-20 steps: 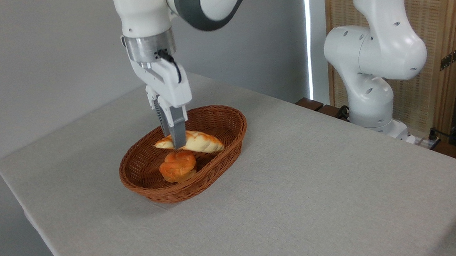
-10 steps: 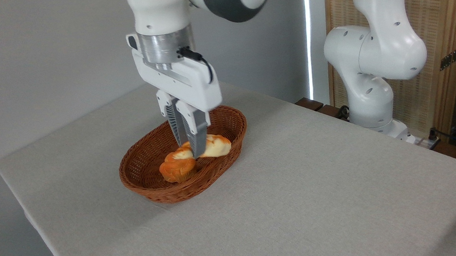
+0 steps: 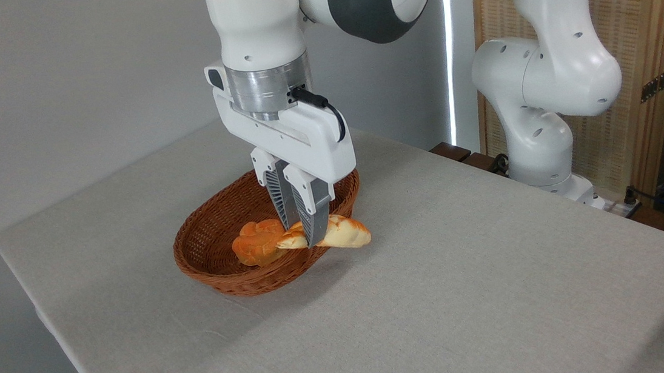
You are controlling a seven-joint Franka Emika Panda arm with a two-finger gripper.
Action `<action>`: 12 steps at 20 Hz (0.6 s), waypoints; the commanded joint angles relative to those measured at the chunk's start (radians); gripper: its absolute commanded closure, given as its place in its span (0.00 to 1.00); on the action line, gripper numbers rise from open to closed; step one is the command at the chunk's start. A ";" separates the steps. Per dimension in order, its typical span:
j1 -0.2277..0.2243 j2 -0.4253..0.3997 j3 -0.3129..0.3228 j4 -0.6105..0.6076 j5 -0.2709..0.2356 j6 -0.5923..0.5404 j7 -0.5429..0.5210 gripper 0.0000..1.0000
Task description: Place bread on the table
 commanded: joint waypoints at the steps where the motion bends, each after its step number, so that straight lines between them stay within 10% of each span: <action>1: -0.006 -0.002 0.043 0.001 0.011 -0.021 0.076 0.56; 5: -0.006 0.001 0.047 0.000 0.011 -0.021 0.075 0.01; 12: -0.006 0.006 0.047 0.000 0.011 -0.021 0.075 0.00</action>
